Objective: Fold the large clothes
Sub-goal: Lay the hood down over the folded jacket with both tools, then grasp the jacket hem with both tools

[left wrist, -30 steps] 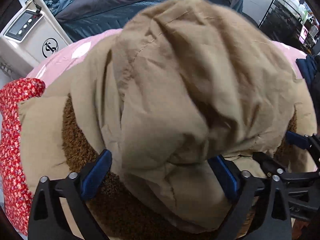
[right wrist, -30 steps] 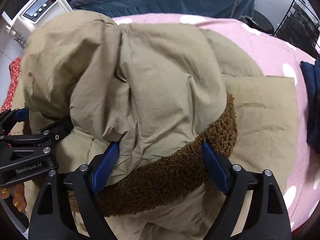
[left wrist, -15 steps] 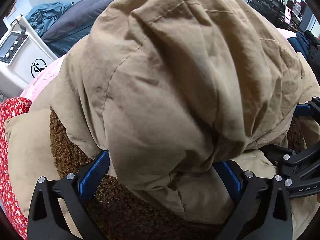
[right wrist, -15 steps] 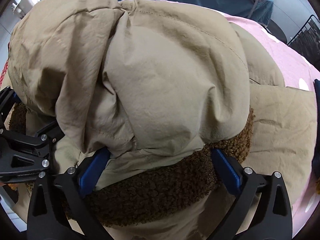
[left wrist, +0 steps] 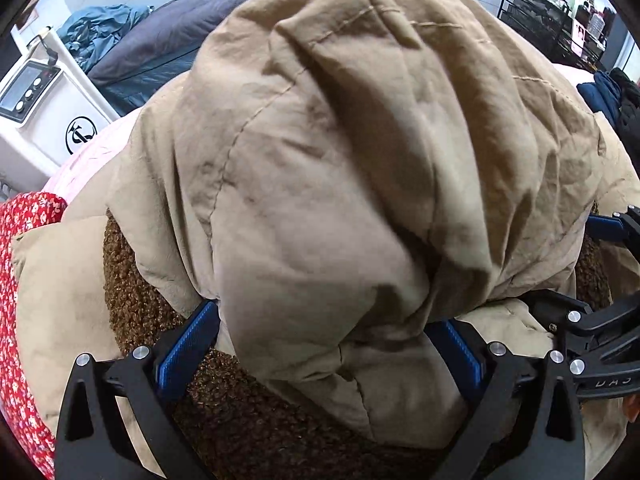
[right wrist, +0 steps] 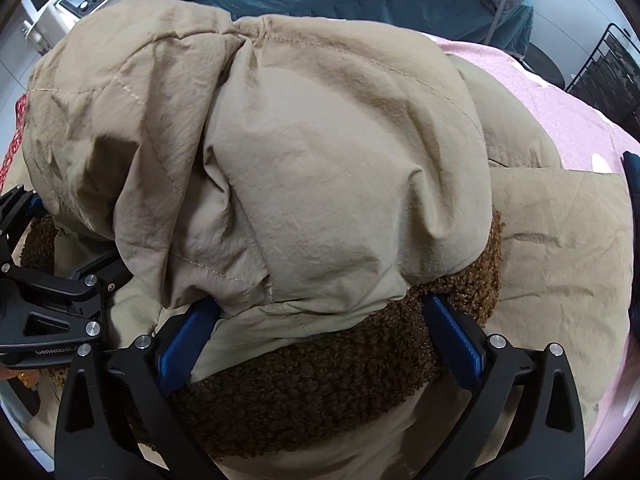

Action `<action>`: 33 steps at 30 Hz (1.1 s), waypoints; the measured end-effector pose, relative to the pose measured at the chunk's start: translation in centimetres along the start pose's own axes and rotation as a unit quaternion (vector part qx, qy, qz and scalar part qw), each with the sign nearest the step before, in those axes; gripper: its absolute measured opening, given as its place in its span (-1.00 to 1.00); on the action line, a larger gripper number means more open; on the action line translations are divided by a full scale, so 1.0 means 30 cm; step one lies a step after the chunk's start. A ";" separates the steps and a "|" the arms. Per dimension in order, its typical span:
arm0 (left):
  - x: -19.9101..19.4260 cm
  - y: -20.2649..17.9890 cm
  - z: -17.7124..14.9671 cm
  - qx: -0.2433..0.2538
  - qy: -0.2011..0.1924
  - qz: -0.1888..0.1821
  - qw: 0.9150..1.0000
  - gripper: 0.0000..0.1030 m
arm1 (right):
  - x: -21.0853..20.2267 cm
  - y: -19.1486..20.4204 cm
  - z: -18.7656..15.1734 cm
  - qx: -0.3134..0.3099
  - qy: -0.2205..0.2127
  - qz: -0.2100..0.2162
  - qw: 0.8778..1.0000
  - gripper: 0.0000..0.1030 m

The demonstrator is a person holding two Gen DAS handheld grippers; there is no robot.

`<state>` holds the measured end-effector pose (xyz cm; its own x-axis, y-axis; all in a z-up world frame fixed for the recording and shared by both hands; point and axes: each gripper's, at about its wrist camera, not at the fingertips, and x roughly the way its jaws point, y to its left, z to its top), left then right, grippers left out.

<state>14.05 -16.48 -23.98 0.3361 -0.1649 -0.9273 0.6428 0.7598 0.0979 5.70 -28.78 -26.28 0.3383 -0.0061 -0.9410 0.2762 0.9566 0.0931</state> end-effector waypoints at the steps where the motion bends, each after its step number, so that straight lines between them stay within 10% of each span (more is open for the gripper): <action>1: -0.015 0.002 -0.002 -0.003 -0.002 0.000 1.000 0.90 | -0.010 0.000 -0.001 0.002 -0.001 0.001 1.000 0.91; 13: -0.264 0.016 -0.127 -0.045 -0.073 -0.021 0.996 0.87 | -0.280 -0.034 -0.128 0.053 -0.099 -0.028 0.993 0.91; 33: -0.348 0.151 -0.575 -0.052 0.027 -0.017 0.998 0.80 | -0.315 -0.194 -0.607 0.160 0.041 0.001 0.986 0.91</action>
<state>1.57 -0.48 -20.10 0.2759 -0.1585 -0.9480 0.5769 0.8162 0.0315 -15.48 -28.98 -23.86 0.2688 0.0308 -0.9627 0.5496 0.8159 0.1796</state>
